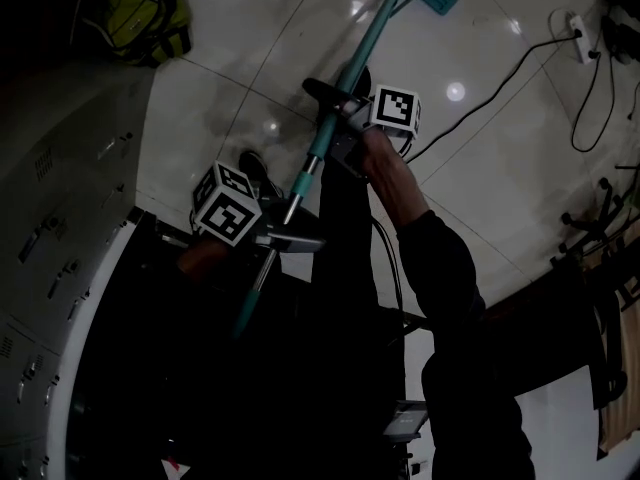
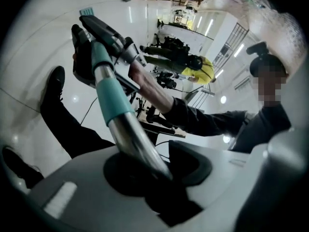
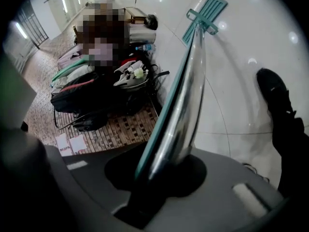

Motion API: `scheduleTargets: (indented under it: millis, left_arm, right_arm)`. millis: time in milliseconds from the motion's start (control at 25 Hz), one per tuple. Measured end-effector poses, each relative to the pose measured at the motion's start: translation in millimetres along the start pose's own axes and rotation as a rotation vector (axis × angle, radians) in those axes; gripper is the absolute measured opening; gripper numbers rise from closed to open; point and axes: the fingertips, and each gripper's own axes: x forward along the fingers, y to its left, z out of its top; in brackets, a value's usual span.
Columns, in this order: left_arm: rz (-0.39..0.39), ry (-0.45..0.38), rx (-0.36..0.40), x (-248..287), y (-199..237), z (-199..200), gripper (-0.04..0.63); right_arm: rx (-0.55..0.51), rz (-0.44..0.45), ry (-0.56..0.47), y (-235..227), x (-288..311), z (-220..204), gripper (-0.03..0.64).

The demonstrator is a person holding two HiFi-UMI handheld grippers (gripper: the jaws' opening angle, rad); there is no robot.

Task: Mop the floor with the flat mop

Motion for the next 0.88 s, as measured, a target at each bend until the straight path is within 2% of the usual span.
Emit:
scheduleTargets:
  millis: [200,400,600,760,880]
  left_arm:
    - [0.028,0.025,0.029,12,8,55,0.149]
    - [0.002,-0.043,0.044,15,8,128,0.143]
    - [0.024,-0.002,0.080,16,11,195,0.138]
    - [-0.008,-0.005,0.049,12,-5,215,0.138]
    - [0.011,0.014,0.102,11,-13,209,0.138]
  right_arm:
    - [-0.048,-0.014,-0.009,6,-9,62,0.097]
    - [-0.079,-0.020,-0.038,23,-18,132,0.101]
    - [-0.118,-0.049,-0.066,38,-25,207,0.100]
    - [-0.137,-0.028,-0.082,59,-26,230,0.101]
    - [-0.165,-0.017,-0.078,70,-27,224,0.101]
